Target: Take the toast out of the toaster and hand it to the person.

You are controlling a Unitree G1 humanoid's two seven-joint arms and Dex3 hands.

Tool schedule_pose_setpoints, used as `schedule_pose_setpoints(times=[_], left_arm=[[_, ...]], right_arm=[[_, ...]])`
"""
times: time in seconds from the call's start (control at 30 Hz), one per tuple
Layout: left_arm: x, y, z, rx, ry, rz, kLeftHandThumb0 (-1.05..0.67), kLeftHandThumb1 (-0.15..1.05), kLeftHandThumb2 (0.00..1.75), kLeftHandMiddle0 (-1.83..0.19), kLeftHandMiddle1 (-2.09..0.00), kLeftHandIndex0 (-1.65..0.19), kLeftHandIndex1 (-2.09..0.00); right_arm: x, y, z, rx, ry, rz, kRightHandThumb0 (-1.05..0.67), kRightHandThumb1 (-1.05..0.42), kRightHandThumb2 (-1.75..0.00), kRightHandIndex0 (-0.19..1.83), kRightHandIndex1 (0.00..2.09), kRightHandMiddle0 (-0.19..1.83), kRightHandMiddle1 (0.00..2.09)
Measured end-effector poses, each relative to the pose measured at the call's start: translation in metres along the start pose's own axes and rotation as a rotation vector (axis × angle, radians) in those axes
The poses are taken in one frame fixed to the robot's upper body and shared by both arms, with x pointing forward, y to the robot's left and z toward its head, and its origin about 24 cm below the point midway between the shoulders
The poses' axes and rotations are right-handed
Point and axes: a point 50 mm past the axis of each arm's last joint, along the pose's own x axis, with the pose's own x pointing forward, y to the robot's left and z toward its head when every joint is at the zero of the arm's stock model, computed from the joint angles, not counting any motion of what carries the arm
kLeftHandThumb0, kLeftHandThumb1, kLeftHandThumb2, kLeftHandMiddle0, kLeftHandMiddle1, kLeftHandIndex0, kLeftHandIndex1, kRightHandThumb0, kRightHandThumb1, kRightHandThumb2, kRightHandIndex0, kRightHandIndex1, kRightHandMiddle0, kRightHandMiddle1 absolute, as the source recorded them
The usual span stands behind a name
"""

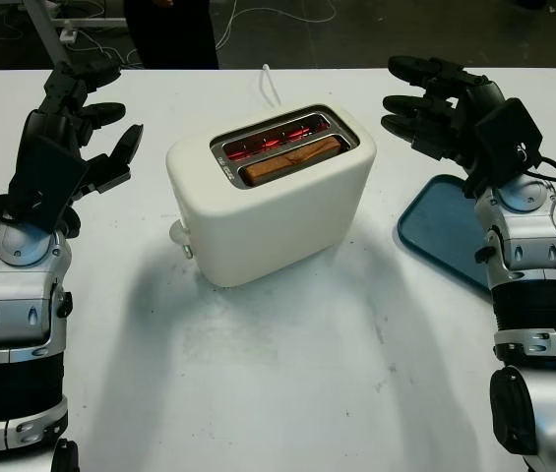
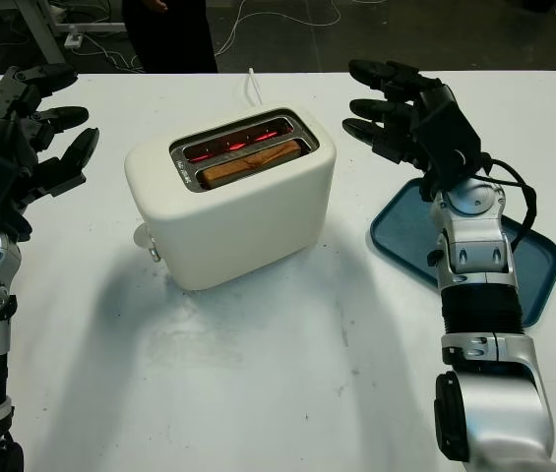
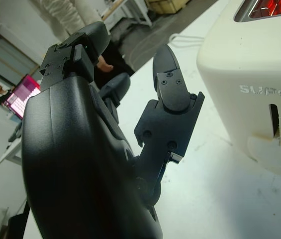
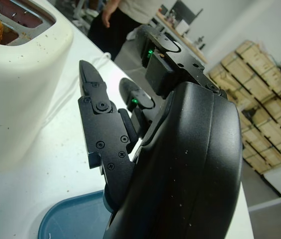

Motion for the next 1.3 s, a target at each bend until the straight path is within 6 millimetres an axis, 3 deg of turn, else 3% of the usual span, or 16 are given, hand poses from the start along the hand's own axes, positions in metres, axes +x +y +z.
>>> schedule_pose_setpoints(times=[0.23, 0.5, 1.3], left_arm=[[0.0, 0.0, 0.0, 0.0, 0.0, 0.0, -0.28, 0.74, 0.68, 0.0, -0.98, 0.0, -0.81], [0.0, 0.0001, 0.0, -0.001, 0.0, 0.0, -0.27, 0.73, 0.69, 0.0, -0.97, 0.0, -0.81], [-0.0002, 0.0001, -0.0003, -0.001, 0.0, 0.0, -0.26, 0.74, 0.7, 0.0, -0.96, 0.0, -0.8]], right_arm=[[0.0, 0.0, 0.0002, 0.0, -0.001, 0.0, -0.11, -0.9, -0.02, 0.58, 0.29, 0.62, 0.01], [0.0, -0.0002, -0.0022, -0.004, 0.006, -0.006, -0.17, -0.92, -0.19, 0.6, 0.29, 0.62, 0.01], [-0.0001, -0.0001, -0.0026, 0.001, 0.007, -0.005, -0.12, -0.92, -0.18, 0.6, 0.27, 0.6, 0.0]])
